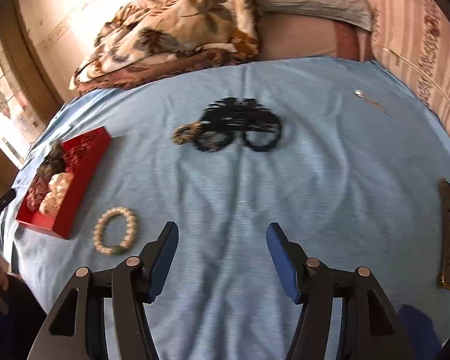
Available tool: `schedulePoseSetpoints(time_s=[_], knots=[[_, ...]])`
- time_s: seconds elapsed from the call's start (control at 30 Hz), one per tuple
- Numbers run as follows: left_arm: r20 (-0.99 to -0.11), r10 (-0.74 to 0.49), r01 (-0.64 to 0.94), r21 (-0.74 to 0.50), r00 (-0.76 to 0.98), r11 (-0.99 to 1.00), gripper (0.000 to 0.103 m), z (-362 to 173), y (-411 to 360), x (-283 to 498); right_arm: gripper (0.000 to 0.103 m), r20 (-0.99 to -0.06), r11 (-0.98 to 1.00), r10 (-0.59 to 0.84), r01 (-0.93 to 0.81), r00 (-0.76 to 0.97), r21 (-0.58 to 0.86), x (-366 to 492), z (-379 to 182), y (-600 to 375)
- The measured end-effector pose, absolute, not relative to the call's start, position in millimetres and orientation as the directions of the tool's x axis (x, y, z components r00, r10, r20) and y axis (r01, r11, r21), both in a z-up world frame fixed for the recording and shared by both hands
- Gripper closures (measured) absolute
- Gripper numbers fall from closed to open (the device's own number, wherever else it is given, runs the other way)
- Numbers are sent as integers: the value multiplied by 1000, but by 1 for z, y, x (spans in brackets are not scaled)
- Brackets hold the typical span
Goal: Organize jewelry
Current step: 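Grasp pearl bracelet with left tool while right tool grasps black hair tie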
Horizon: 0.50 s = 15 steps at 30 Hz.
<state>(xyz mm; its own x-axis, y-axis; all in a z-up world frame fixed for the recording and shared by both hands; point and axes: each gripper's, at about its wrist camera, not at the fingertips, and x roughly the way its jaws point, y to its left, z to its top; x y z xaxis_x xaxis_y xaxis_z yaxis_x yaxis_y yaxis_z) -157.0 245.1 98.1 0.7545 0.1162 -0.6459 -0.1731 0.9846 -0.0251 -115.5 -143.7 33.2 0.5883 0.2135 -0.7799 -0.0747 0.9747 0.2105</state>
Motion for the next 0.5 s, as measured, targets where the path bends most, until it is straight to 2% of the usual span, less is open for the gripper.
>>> schedulePoseSetpoints(time_s=[0.13, 0.3, 0.37, 0.5], knots=[[-652, -23, -27, -66, 758, 997, 35, 110, 198, -154, 37, -775, 972, 216, -53, 594, 230, -110, 28, -158], [-705, -164, 147, -85, 690, 985, 35, 97, 132, -136, 37, -769, 964, 237, -46, 594, 261, -96, 24, -161], [-724, -181, 194, -67, 666, 979, 35, 87, 111, -130, 37, -768, 964, 237, -45, 596, 262, -88, 22, -162], [-786, -200, 233, -74, 585, 970, 50, 58, 83, -110, 37, -771, 961, 238, -25, 590, 277, -66, 16, -168]])
